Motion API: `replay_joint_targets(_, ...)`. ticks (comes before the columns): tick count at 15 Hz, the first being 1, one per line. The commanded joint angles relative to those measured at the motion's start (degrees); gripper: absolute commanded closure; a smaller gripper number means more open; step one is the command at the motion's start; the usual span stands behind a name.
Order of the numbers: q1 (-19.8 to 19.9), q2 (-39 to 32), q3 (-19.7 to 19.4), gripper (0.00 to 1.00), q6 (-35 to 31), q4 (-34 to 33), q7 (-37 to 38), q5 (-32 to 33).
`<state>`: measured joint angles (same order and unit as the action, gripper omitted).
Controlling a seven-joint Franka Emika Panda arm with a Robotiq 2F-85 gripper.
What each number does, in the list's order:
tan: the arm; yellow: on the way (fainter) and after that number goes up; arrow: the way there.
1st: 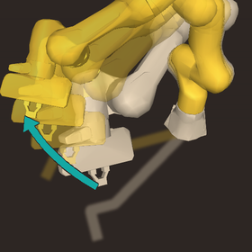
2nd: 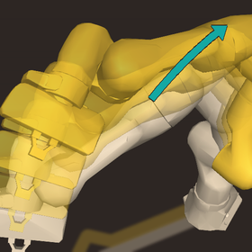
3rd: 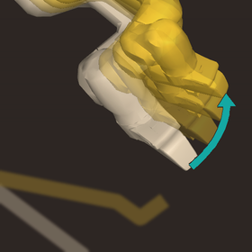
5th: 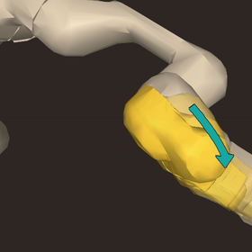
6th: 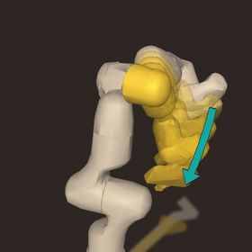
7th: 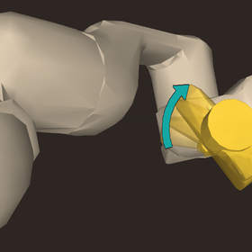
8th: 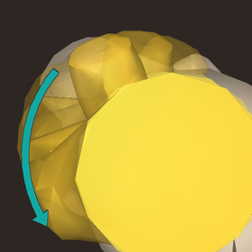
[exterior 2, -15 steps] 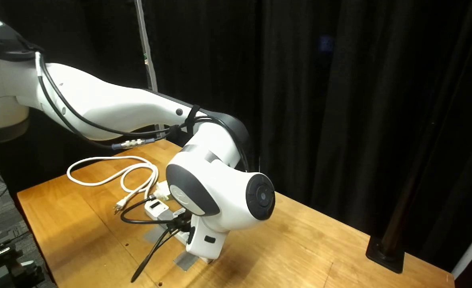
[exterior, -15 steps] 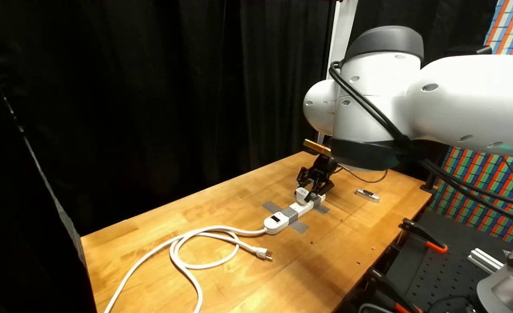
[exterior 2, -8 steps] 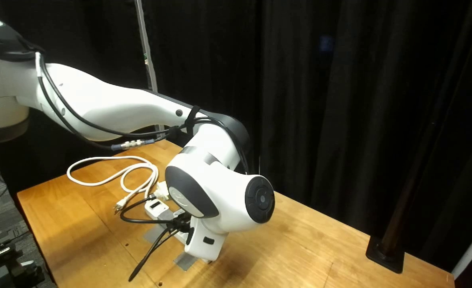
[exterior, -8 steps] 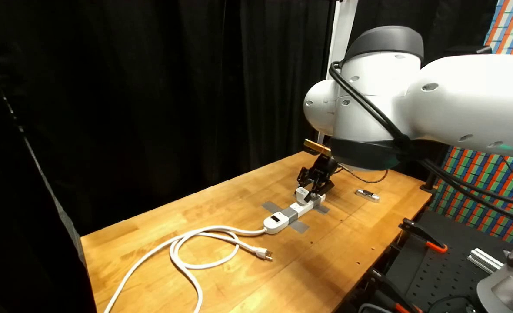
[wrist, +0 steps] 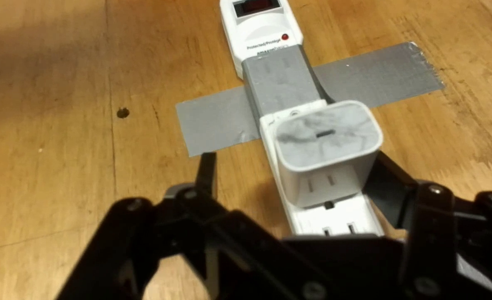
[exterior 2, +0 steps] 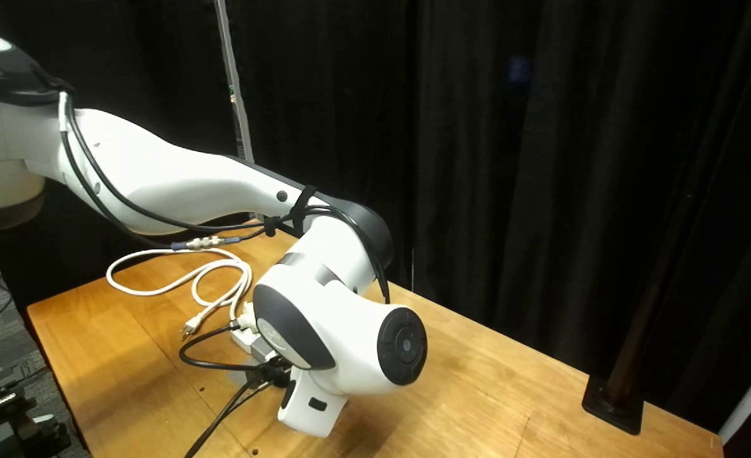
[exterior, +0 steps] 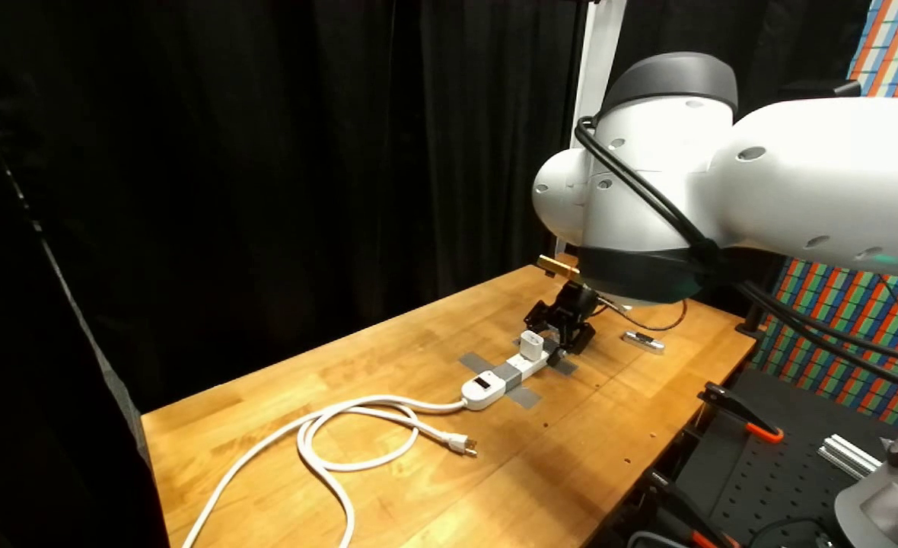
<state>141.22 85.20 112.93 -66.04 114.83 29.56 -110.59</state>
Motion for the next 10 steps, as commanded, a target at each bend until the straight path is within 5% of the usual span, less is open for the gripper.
replay_joint_targets(1,0.00,0.02,-1.10,0.00,0.96,1.21,-0.40,0.38)
replay_joint_targets(10,-0.42,-0.32,-13.65,0.00,-9.97,-3.51,-7.14,5.31)
